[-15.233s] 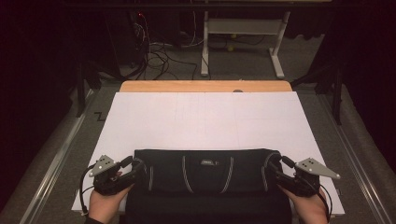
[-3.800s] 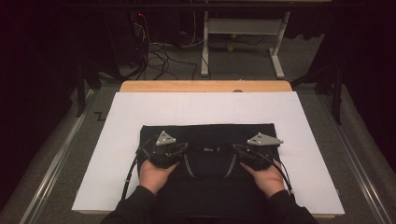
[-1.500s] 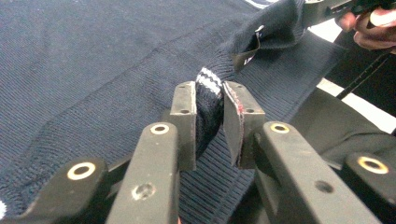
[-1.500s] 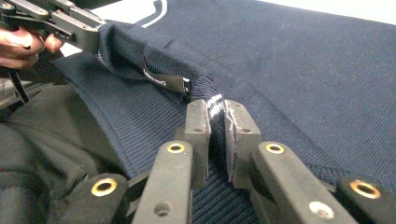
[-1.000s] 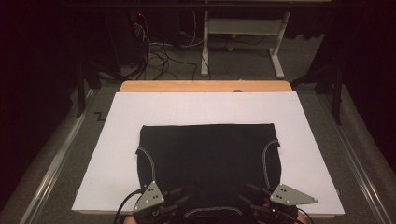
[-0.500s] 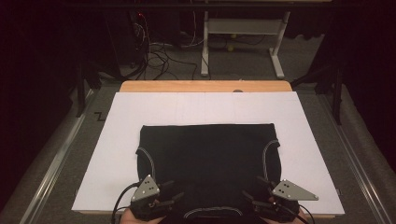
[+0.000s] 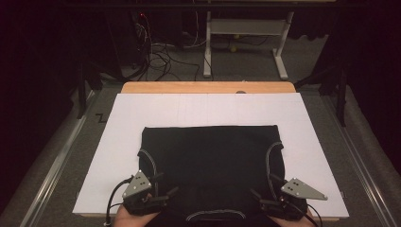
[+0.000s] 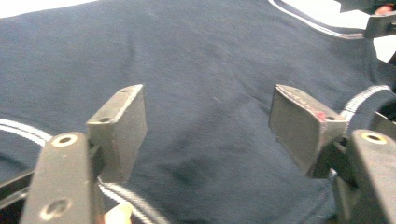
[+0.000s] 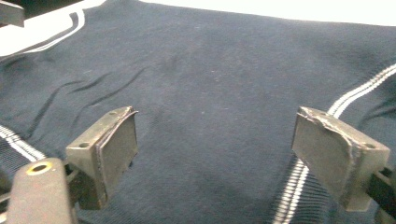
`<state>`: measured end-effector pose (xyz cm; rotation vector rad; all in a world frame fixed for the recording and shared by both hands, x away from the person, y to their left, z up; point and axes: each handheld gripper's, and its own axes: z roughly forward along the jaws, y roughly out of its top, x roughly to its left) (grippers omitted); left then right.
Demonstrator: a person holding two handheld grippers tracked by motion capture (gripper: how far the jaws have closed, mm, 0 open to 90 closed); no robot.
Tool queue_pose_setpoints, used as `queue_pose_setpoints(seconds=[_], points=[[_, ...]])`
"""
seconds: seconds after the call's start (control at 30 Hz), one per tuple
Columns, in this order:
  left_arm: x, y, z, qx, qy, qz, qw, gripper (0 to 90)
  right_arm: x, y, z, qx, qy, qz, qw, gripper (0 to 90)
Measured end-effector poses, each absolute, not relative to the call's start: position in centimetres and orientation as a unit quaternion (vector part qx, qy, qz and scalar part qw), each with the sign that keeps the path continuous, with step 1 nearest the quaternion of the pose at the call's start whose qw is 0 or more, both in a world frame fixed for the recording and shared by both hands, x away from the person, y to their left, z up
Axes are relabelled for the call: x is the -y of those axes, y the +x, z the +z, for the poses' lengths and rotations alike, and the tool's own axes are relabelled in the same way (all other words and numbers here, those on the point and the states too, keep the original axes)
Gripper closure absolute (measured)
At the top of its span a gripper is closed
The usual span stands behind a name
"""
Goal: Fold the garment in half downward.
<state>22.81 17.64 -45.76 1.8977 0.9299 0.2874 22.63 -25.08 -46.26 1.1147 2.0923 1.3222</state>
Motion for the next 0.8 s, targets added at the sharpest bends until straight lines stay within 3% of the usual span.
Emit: queue_pose_setpoints(seconds=[0.4,0.8], points=[[-19.5,24.5,-45.5,-0.414,0.763,0.131,0.479,0.3,25.4,23.2,-46.4,-0.751,0.413,0.471,0.211,0.2],[-20.7,27.2,-44.9,-0.428,0.756,0.135,0.476,0.0,25.3,23.5,-46.2,-0.745,0.417,0.475,0.214,0.2]])
